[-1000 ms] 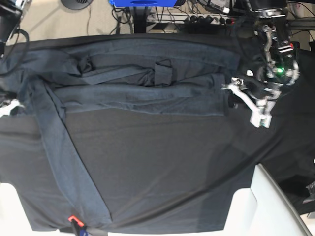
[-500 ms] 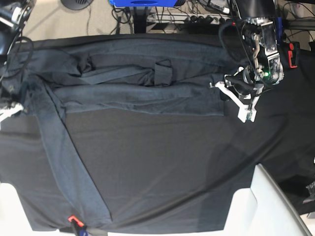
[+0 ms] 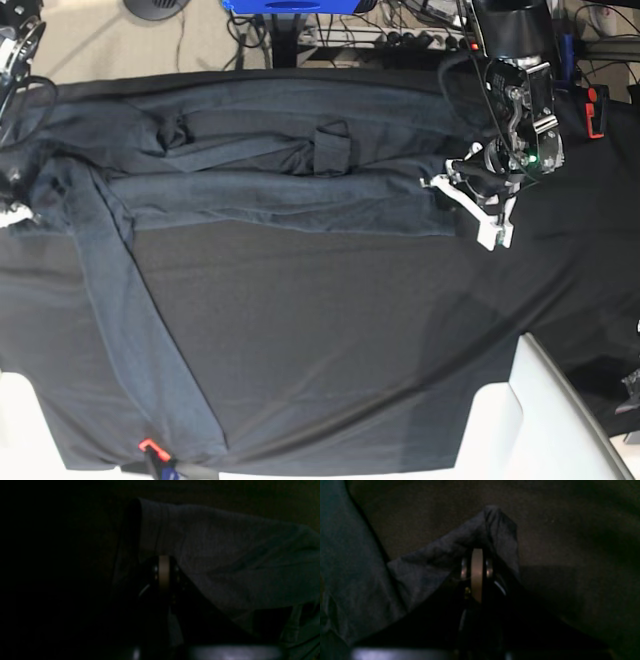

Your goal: Fold the T-shirt properly

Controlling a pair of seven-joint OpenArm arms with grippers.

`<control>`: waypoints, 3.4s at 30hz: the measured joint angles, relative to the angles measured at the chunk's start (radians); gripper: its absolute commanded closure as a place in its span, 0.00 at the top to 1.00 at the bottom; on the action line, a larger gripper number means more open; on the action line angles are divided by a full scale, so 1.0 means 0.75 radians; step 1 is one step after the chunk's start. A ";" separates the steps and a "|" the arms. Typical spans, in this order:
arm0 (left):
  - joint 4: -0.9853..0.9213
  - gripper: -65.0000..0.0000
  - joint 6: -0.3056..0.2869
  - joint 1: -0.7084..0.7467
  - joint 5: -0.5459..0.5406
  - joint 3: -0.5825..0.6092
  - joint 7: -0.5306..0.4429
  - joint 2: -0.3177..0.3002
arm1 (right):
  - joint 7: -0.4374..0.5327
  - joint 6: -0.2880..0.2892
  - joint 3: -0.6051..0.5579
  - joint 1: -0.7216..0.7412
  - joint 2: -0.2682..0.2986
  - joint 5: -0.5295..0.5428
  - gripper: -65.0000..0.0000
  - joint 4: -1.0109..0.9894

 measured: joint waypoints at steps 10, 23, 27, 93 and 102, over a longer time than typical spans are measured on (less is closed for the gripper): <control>0.196 0.00 0.010 0.098 0.032 -0.013 0.042 -0.008 | -0.006 0.012 -0.026 -0.232 -0.143 -0.001 0.03 0.783; 0.399 0.00 -0.009 0.246 0.012 -0.064 0.037 0.003 | -0.013 -0.004 -0.529 0.206 -0.103 -0.005 0.02 0.223; 0.395 0.00 0.006 0.259 0.027 -0.215 0.034 0.004 | -0.009 -0.132 -0.533 0.357 -0.102 0.001 0.05 -0.004; 0.651 0.00 0.001 0.516 0.020 -0.268 0.040 -0.066 | 0.009 -0.178 -0.532 0.094 -0.241 0.003 0.00 0.430; 0.649 0.00 -0.137 0.518 0.021 -0.440 0.037 -0.063 | -0.319 -0.176 -0.526 -0.261 -0.343 0.006 0.00 1.018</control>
